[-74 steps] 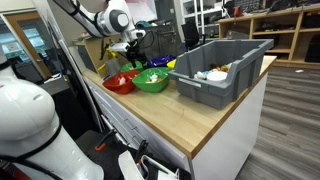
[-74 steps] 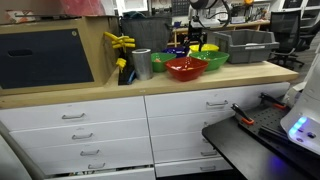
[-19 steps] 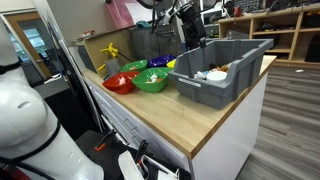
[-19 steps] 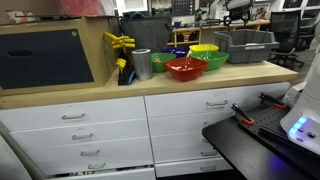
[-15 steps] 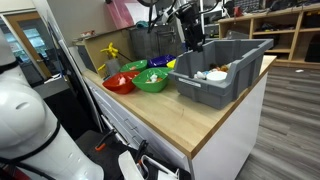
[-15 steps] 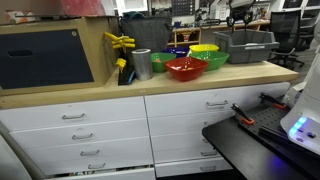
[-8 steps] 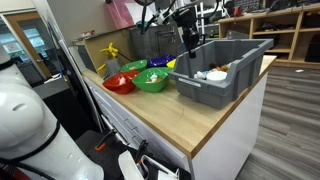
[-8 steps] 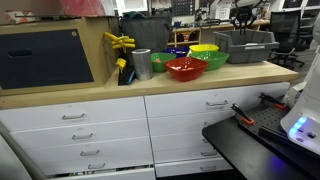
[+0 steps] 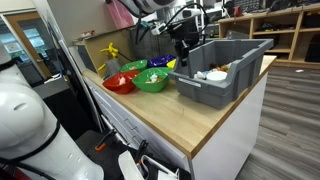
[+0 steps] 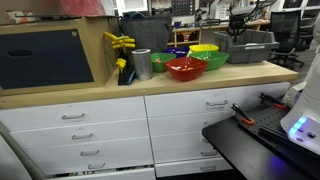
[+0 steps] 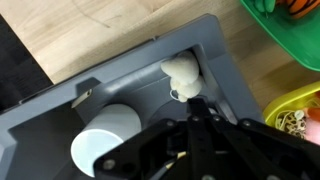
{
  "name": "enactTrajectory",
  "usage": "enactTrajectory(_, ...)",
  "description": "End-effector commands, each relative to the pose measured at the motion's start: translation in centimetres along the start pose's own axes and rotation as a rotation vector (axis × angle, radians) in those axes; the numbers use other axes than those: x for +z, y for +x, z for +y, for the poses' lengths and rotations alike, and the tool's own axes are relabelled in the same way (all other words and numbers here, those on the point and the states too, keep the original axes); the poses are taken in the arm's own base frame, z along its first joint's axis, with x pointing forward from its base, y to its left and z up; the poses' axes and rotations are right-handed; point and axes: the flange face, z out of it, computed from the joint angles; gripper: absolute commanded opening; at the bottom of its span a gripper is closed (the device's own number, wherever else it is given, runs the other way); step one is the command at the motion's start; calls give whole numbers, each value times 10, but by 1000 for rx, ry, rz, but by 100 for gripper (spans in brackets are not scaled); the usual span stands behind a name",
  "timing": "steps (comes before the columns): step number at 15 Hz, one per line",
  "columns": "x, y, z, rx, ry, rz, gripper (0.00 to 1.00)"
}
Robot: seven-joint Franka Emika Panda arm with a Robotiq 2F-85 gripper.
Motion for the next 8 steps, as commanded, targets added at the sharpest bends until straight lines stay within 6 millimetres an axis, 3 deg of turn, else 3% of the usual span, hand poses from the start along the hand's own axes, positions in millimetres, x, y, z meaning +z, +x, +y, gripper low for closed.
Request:
enactTrajectory(1, 3, -3, -5, -53, 16, -8, 0)
enactTrajectory(8, 3, -6, 11, -126, 2, -43, 0)
